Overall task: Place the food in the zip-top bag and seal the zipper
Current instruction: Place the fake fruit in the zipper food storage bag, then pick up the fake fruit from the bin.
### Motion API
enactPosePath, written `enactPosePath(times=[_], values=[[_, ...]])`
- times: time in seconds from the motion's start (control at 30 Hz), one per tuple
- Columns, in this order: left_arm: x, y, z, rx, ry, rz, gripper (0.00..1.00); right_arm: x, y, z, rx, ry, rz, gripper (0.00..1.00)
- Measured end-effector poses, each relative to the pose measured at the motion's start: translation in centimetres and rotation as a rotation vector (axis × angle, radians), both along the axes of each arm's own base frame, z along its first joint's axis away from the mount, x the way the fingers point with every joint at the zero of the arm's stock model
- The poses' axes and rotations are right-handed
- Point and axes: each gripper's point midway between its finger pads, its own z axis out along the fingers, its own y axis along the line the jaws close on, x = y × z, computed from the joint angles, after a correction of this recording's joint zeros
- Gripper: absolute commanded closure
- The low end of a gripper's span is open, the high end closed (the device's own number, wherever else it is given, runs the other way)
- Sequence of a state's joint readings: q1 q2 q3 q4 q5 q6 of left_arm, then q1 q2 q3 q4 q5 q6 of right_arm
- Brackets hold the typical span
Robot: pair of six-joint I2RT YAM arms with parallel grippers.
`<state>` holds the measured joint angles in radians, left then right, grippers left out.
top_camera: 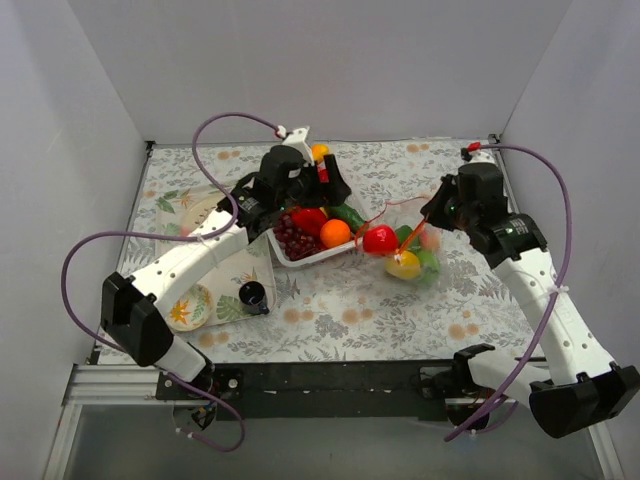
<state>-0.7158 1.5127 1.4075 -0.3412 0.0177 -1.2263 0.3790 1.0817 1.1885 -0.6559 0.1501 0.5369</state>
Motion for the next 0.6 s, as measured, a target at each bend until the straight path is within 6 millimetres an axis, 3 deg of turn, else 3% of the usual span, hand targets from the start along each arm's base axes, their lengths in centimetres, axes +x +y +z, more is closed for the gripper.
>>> enactPosePath(times=[0.07, 0.13, 0.23, 0.3, 0.43, 0.6], values=[[2.3, 3.0, 0.2, 0.048, -0.025, 0.101, 0.16, 0.6, -0.8, 1.7, 0.032, -0.032, -0.026, 0.99], [4.3, 6.1, -0.1, 0.111, -0.041, 0.198, 0.16, 0.8, -0.2, 3.3, 0.098, -0.068, -0.004, 0.99], [6.4, 9.9, -1.2, 0.211, -0.049, 0.312, 0.16, 0.0, 2.0, 4.1, 0.161, -0.07, 0.088, 0.99], [7.6, 11.5, -2.0, 0.265, -0.043, 0.361, 0.17, -0.1, 1.9, 4.1, 0.154, -0.056, 0.091, 0.99], [10.0, 12.7, -4.9, 0.348, -0.002, 0.397, 0.22, 1.3, -2.7, 5.1, 0.153, -0.079, -0.031, 0.99], [12.4, 11.5, -7.7, 0.366, 0.053, 0.403, 0.25, 1.1, -3.8, 7.0, 0.113, -0.121, -0.045, 0.99]])
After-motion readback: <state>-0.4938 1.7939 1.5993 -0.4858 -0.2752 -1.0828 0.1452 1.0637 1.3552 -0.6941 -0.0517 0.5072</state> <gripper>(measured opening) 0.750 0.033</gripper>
